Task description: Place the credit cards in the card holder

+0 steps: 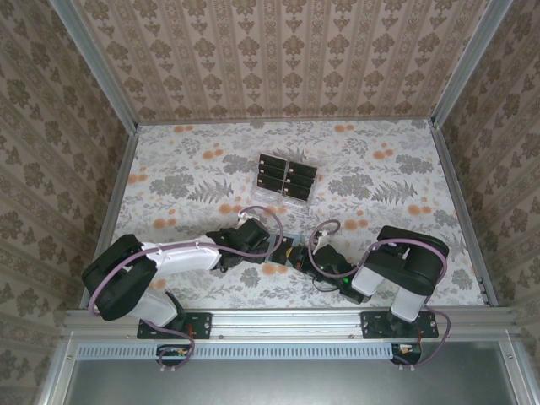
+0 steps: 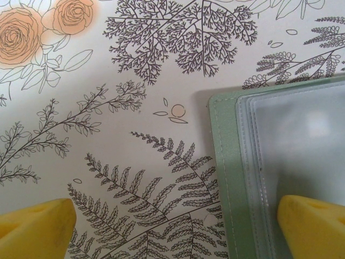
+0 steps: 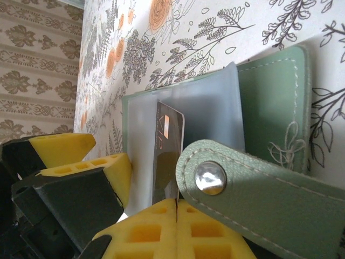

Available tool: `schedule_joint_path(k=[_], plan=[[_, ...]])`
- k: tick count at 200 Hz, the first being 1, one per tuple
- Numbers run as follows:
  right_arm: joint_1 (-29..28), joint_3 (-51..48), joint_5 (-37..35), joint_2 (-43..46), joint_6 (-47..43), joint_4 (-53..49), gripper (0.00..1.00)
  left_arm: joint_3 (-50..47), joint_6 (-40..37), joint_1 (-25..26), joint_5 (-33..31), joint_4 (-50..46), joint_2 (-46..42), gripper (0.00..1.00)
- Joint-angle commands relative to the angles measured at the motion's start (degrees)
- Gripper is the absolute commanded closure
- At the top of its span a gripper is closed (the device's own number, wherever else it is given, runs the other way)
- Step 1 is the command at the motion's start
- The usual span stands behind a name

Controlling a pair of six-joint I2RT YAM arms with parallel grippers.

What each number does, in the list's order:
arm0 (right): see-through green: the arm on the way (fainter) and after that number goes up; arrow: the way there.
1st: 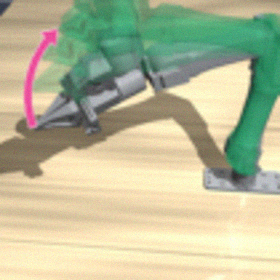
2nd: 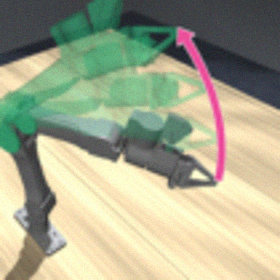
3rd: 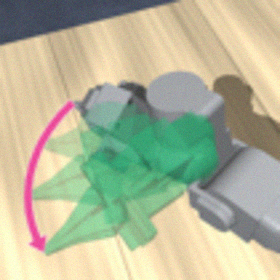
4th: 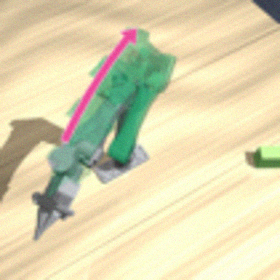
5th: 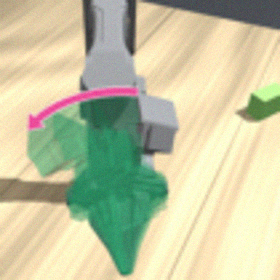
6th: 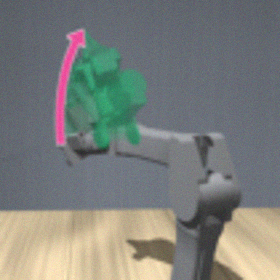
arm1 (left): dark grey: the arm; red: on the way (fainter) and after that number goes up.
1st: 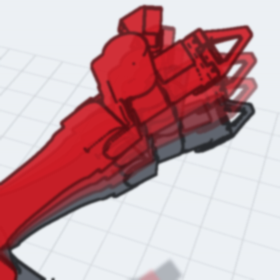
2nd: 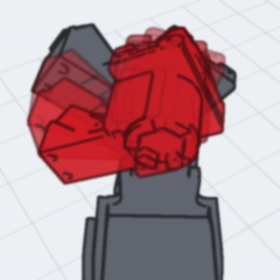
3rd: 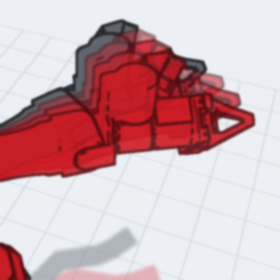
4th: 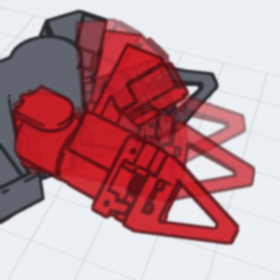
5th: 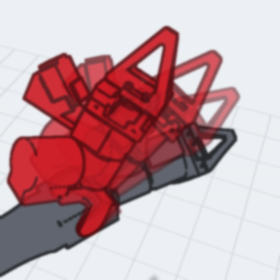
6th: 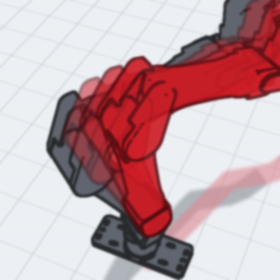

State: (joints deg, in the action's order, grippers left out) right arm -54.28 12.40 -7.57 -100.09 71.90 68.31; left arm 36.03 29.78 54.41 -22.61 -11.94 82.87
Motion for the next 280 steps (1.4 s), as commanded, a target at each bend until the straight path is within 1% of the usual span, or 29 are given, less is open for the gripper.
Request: schedule_joint_path(k=[1, 91, 139, 168, 226, 237, 257, 272, 280], plan=[[-0.9, -0.2, -0.4, -2.1, 1.2, 0.5, 1.0, -1.6, 0.4, 0.4, -0.9, -2.9, -0.3, 0.0], [-0.5, 1.7, 2.3, -6.5, 2.3, 2.4, 1.0, -1.5, 0.3, 0.4, -0.9, -2.7, -0.2, 0.0], [1.0, 2.3, 4.8, -7.8, 2.5, 2.8, 1.0, -1.7, 0.4, 0.4, -0.7, -2.6, -0.2, 0.0], [1.9, 3.6, 6.9, -7.8, 2.5, 0.3, 1.0, -1.6, 0.3, 0.4, -0.7, -2.6, -0.4, 0.0], [5.5, 6.2, 12.8, -6.3, 1.2, -9.2, 1.0, -1.6, 0.2, 0.4, -0.5, -2.9, -1.4, 0.0], [6.5, 6.7, 14.1, -5.4, 0.6, -11.1, 0.94, -1.3, 0.1, 0.4, -0.3, -3.1, -1.7, 0.0], [8.3, 8.5, 17.1, -2.7, -1.1, -17.6, 0.77, -0.4, 0.0, 0.3, 0.1, -3.5, -2.4, 0.0], [9.1, 10.7, 19.1, 0.2, -3.3, -24.2, 0.68, 0.3, -0.1, -0.2, 0.7, -3.9, -3.2, 0.0], [9.6, 12.3, 20.2, 1.8, -4.8, -28.5, 0.66, 0.7, 0.1, -0.7, 1.2, -4.2, -3.6, 0.0]])
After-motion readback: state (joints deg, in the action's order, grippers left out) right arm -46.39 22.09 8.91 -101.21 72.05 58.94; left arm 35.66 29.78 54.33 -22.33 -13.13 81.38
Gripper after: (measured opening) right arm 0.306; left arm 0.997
